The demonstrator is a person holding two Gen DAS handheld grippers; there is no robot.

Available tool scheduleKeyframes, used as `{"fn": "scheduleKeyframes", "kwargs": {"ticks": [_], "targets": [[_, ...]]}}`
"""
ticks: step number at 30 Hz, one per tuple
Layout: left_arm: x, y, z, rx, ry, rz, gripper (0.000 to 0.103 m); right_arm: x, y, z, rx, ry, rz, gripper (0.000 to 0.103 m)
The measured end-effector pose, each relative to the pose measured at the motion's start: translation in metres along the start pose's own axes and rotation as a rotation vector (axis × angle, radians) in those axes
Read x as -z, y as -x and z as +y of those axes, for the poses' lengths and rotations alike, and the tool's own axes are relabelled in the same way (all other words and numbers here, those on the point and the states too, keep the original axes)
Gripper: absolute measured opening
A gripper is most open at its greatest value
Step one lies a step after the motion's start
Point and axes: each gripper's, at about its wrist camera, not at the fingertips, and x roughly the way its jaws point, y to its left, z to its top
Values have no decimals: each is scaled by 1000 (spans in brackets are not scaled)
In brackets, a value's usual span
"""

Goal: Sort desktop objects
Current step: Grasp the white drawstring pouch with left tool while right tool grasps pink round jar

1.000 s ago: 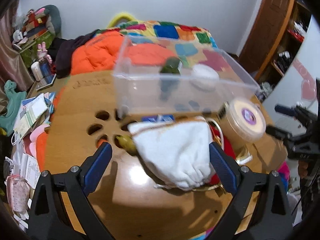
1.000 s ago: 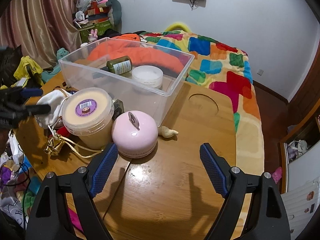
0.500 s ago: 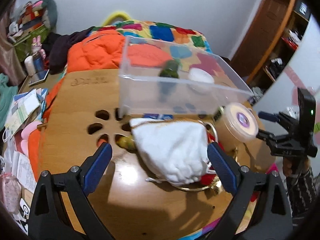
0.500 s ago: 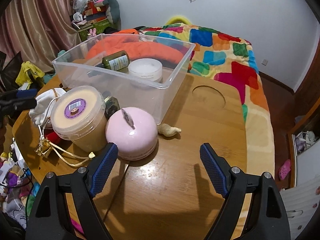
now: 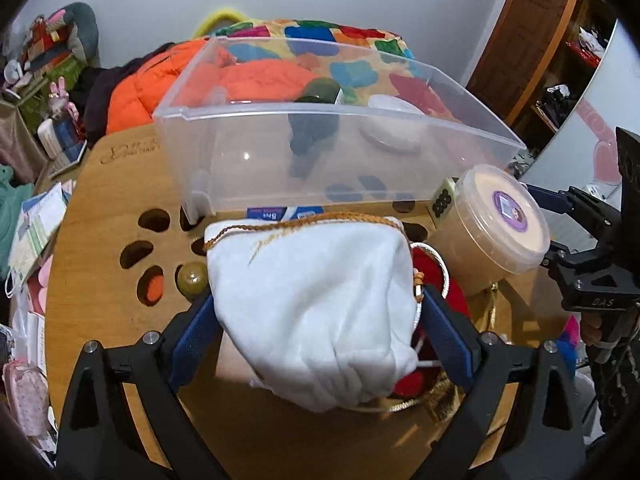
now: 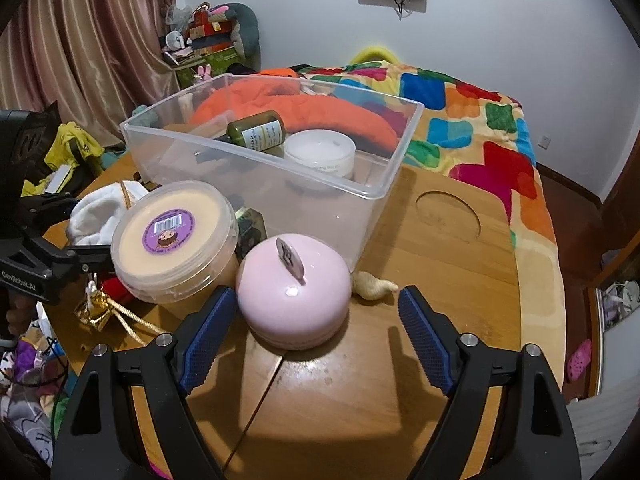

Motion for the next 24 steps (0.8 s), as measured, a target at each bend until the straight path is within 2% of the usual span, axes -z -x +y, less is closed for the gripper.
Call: {"fn": "scheduleKeyframes", "kwargs": {"ticks": [4,10,13,24], "targets": [[1,0,-1,10,-6,-10,78,0,-3,0,-19,0,-10,78],[-1,2,-2,30,-13,-17,63,-1,-11,2,-50,13,11,67],[-2,4,1,48,-1,-17,59,0,-18,4,-63,22,35,60],[-8,20,20,113,82,-17,51,5,-9,2,-92,-13,15,60]]}}
